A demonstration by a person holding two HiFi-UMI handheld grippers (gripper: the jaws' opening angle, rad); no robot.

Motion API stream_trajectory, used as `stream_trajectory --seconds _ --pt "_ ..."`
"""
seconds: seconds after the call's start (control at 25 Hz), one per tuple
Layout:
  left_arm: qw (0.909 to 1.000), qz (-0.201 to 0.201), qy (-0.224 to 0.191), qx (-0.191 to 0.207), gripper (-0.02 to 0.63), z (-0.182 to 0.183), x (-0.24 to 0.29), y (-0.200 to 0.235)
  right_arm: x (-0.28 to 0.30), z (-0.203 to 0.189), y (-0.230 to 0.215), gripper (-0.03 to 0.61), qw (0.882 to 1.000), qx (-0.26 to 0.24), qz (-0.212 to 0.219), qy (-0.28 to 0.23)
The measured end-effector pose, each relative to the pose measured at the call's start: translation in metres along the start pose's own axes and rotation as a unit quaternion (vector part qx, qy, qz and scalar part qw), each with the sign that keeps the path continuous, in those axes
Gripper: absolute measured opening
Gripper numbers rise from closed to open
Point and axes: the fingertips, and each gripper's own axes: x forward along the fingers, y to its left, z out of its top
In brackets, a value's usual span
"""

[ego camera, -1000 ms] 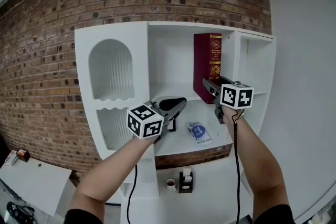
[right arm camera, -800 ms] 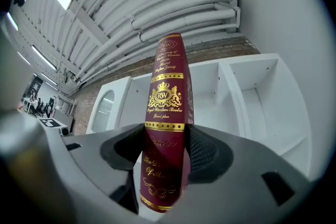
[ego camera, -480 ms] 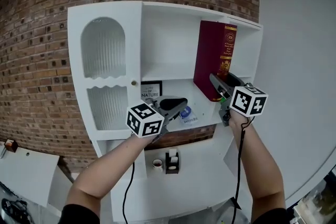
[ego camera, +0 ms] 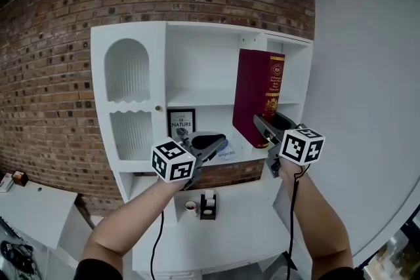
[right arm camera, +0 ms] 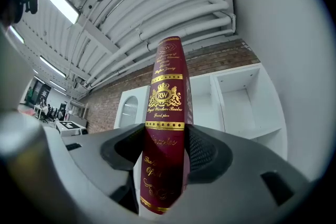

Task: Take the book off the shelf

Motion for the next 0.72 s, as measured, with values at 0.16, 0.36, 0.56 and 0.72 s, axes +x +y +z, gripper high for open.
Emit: stream_trajectory --seconds 0.16,0.36,0.56,0.72 --pt "0.9998 0.008 0.005 0.016 0.008 0.004 0.006 -0.054 -0.048 0.002 0.002 0.236 1.000 0.013 0.020 0.004" --pt "0.9990 0.029 0.033 0.008 0.008 -0.016 0.016 -0.099 -0.104 -0.008 0.011 0.236 0.999 0.032 0.041 0.007" --pt "0.9970 0.054 0.047 -0.029 0.008 -0.030 0.006 -0.144 -0.153 -0.036 0.024 0.238 0.996 0.056 0.059 0.028" --pt "0.9953 0.062 0.067 -0.033 0.008 -0.038 -0.007 -0.175 -0.183 -0.063 0.038 0.236 0.993 0.082 0.069 0.043"
